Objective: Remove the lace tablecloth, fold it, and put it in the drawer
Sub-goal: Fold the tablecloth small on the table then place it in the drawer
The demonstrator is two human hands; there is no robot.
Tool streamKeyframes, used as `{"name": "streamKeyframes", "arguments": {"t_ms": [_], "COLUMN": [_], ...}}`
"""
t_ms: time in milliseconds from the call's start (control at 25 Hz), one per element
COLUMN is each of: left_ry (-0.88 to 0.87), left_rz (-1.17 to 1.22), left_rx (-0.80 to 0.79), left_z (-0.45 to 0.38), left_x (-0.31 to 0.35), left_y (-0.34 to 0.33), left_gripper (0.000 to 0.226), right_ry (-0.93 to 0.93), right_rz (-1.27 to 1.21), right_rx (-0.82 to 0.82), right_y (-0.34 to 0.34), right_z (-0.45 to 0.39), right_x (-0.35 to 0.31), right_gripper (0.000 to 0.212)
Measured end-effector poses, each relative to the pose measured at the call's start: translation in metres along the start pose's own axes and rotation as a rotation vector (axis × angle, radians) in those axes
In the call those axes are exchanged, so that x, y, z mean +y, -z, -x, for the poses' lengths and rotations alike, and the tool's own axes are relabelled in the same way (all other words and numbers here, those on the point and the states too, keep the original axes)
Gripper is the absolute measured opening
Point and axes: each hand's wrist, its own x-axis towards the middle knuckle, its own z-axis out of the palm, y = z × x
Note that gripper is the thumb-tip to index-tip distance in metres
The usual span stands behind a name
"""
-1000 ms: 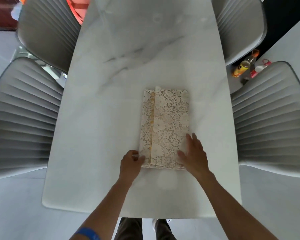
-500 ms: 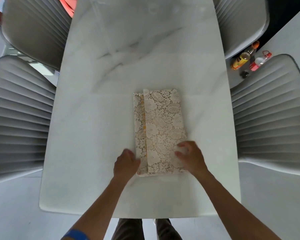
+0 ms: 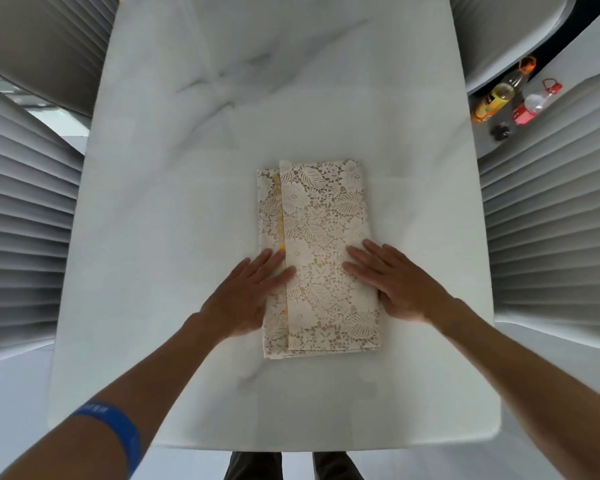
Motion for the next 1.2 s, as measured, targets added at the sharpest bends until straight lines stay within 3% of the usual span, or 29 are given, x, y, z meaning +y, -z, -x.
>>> {"name": "streamKeyframes", "arguments": {"t_ms": [160, 280, 440, 560, 680, 800, 960, 1200], "left_ry": [-0.085, -0.068, -0.033, -0.051, 0.113, 0.538, 0.764, 0.853], "left_rz": [0.019, -0.045, -0.053, 0.117, 0.560, 1.040, 0.864, 0.622], "left_rx": [-0.069, 0.038, 0.158, 0.210, 0.309, 0.385, 0.434, 0.523], "left_z": [0.005, 0.008, 0.006, 0.012, 0.014, -0.001, -0.020, -0.030], "left_x": [-0.019, -0.009, 0.015, 0.007, 0.012, 0.018, 0.026, 0.033], "left_y": [0.003, -0.003, -0.015, -0.013, -0.010, 0.006, 0.011, 0.016], "left_gripper": [0.094, 0.100, 0.078, 0.049, 0.049, 0.045, 0.051, 0.054], "right_ry": [0.088, 0.167, 0.141, 0.090, -0.220, -0.589, -0.828, -0.977], "right_rz": [0.090, 0.115, -0.116, -0.352, -0.805, -1.161, -1.038, -0.890], "right_rx": [-0.021, 0.067, 0.190, 0.161, 0.174, 0.241, 0.401, 0.462], "right_y": [0.001, -0.017, -0.025, -0.015, 0.000, 0.006, 0.008, 0.009], "right_z": [0.009, 0.015, 0.025, 0.023, 0.019, -0.003, -0.032, -0.044], "right_x": [0.014, -0.002, -0.019, -0.022, -0.025, -0.025, -0.032, -0.047], "right_gripper": [0.089, 0.081, 0.061, 0.058, 0.041, 0.037, 0.041, 0.041]}}
